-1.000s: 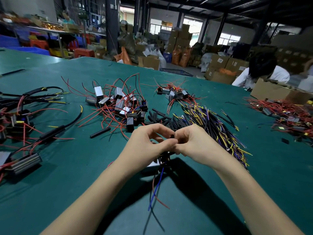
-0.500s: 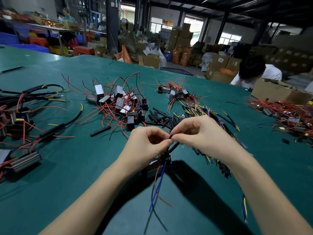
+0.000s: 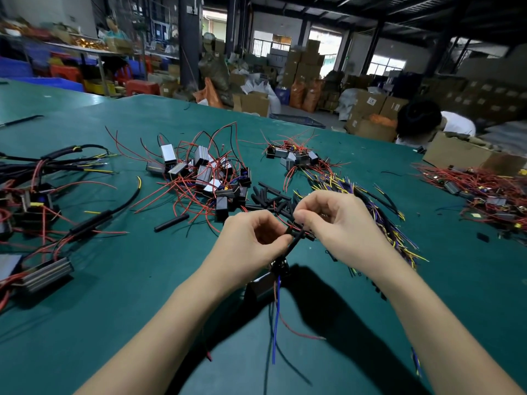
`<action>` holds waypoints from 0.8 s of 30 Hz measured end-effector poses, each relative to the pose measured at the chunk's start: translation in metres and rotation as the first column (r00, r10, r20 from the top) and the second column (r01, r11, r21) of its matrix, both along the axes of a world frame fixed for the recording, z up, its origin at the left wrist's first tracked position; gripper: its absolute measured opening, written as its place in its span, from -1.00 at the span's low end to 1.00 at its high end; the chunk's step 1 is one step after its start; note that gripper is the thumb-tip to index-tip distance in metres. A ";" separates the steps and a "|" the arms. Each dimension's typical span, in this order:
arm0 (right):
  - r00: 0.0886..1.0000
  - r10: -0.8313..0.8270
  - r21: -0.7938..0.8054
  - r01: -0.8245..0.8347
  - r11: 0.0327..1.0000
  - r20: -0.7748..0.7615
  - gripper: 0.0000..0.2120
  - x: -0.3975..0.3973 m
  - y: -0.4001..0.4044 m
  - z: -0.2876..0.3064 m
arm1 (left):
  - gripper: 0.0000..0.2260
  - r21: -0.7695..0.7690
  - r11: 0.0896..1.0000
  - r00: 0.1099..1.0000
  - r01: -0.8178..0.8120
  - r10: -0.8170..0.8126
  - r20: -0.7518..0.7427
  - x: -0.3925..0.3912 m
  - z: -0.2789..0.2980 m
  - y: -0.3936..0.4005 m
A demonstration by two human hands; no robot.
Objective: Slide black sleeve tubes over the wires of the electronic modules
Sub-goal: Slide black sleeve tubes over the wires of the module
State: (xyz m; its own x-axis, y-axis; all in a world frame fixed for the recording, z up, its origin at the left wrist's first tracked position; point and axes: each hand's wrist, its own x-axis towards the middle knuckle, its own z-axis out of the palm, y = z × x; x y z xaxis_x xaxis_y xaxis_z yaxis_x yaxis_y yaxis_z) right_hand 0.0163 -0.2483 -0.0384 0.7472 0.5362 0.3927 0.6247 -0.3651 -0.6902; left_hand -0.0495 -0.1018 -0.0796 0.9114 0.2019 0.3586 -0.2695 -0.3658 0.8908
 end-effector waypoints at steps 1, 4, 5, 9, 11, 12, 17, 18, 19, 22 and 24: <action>1.000 0.004 -0.006 -0.004 1.000 -0.012 -0.82 0.000 0.001 -0.001 | -0.92 0.019 1.000 1.000 0.004 -0.004 -0.003 0.000 0.000 0.002; 0.997 0.048 0.007 -0.047 0.999 -0.057 -0.81 -0.001 0.002 0.001 | -0.97 0.023 0.999 0.999 0.022 -0.023 0.047 -0.002 0.003 0.000; 0.996 0.062 0.009 -0.061 0.998 -0.057 -0.82 -0.001 0.001 0.002 | -0.97 -0.002 1.000 0.997 0.015 -0.015 0.080 -0.002 0.003 -0.002; 0.998 0.066 -0.002 -0.066 0.998 -0.015 -0.87 -0.003 0.001 0.002 | -0.97 -0.036 0.999 0.988 -0.036 0.041 0.151 -0.001 0.002 -0.002; 0.998 0.060 -0.013 -0.060 0.998 -0.010 -0.87 -0.002 0.000 0.003 | -0.94 -0.022 0.999 0.989 -0.038 0.041 0.145 0.000 0.001 0.000; 0.998 0.063 -0.022 -0.063 0.998 -0.014 -0.86 -0.002 -0.001 0.004 | -0.92 -0.011 0.999 0.989 -0.037 0.038 0.139 0.000 0.001 0.000; 0.998 0.044 -0.077 -0.041 0.996 0.038 -0.85 -0.001 -0.005 0.006 | -0.87 0.017 0.998 0.989 -0.055 0.052 0.141 0.003 -0.002 -0.005; 0.999 0.024 -0.053 -0.022 0.998 0.047 -0.86 0.001 -0.007 0.010 | -0.86 0.010 0.998 0.986 -0.066 0.064 0.152 0.003 -0.003 -0.005; 0.999 -0.011 0.009 0.011 1.000 0.039 -0.88 0.004 -0.012 0.015 | -0.85 0.001 0.997 0.984 -0.078 0.076 0.162 0.003 -0.004 -0.005; 0.975 -0.220 0.241 0.213 0.947 0.003 -0.88 0.026 -0.035 0.036 | -0.85 -0.012 0.996 0.981 -0.088 0.089 0.171 0.003 -0.006 -0.005; 0.907 -0.418 0.148 0.408 0.901 0.043 -0.84 0.047 -0.048 0.039 | -0.85 -0.009 0.996 0.981 -0.084 0.084 0.176 0.002 -0.006 -0.007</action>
